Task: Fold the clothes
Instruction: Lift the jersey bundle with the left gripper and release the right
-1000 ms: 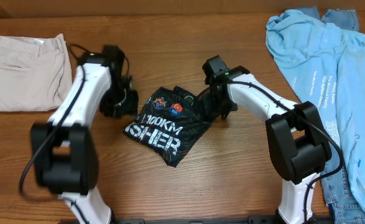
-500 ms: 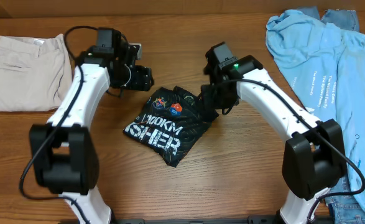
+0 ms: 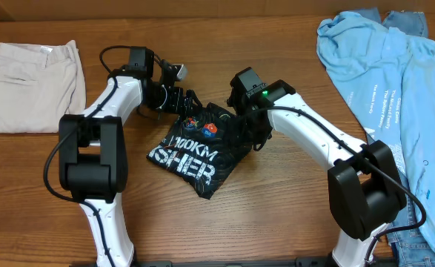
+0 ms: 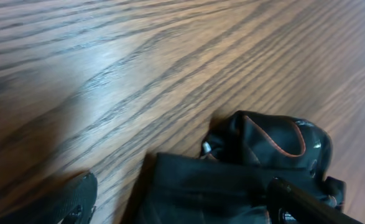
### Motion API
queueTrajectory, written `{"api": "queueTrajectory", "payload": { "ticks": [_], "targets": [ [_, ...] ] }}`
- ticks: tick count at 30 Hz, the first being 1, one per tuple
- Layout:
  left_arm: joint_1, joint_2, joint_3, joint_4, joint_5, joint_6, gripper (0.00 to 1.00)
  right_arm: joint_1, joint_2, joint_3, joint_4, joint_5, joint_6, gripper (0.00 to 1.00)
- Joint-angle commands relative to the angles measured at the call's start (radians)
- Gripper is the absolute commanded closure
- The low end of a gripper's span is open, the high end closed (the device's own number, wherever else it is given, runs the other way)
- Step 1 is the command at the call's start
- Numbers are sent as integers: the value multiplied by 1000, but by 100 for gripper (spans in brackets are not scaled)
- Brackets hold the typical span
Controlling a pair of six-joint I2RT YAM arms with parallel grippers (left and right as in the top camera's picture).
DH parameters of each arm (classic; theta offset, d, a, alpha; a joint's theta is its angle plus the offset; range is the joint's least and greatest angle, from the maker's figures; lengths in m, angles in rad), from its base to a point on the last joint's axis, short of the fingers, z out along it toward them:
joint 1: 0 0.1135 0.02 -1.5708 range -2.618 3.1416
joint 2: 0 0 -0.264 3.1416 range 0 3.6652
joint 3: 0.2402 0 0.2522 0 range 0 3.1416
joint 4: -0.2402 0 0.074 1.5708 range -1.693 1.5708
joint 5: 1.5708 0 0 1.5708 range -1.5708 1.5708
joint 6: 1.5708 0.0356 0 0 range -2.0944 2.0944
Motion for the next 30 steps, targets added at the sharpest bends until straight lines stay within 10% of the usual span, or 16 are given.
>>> {"api": "queueTrajectory", "payload": {
  "ticks": [1, 18, 30],
  "targets": [
    [-6, 54, 13, -15, 89, 29, 10, -4, 2, -7, 11, -5, 0, 64],
    [-50, 70, 13, -184, 135, 215, 18, -41, 2, -7, 9, -5, 7, 63],
    [-83, 66, 27, -130, 98, 213, 96, -50, 1, -6, -10, -5, 7, 69]
  ]
}}
